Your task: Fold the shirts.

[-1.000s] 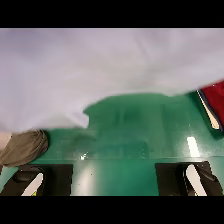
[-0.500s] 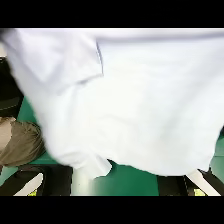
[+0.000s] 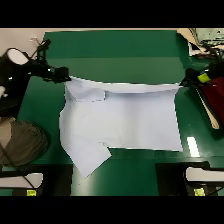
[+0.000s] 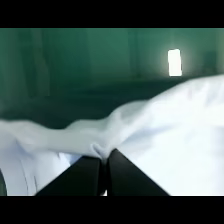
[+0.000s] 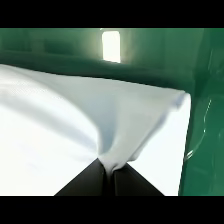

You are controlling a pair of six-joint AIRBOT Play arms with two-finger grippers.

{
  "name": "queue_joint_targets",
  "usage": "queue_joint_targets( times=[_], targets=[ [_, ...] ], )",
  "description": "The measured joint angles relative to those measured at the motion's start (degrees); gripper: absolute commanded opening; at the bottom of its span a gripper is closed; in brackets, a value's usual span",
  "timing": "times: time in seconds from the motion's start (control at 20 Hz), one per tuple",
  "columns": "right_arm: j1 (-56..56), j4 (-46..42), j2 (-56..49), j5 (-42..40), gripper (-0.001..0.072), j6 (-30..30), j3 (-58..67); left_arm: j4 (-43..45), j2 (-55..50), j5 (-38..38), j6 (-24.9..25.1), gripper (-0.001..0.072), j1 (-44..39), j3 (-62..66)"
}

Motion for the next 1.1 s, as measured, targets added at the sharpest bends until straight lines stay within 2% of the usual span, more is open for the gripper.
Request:
queue_joint_targets(
  times=[0.2, 0.4, 0.6, 0.85, 1.1],
  targets=[
    [0.66, 2.40, -9.99, -1.73, 0.0016, 0.70, 9.84, -0.46, -9.18, 4.02, 0.61, 0.0030, 0.00, 9.29],
    [1.29, 3.96, -15.32, -2.89, 0.0016, 0.94, 19.74, 0.09, -12.96, 6.54, 0.98, 0.0030, 0.26, 16.11],
    [1.49, 4.44, -17.07, -2.29, 0.0016, 1.03, 24.68, 0.57, -13.97, 1.88, 2.19, 0.0030, 1.86, 20.02],
    [2.10, 3.91, -14.62, -1.64, 0.0015, 0.57, 17.99, 1.81, -14.34, -10.08, 7.30, 0.0030, 3.45, 18.47],
    [4.57, 1.75, -9.66, -4.37, 0.0016, -0.92, 4.17, 3.02, -14.38, -13.11, 9.20, 0.0030, 3.80, 10.08]
  ],
)
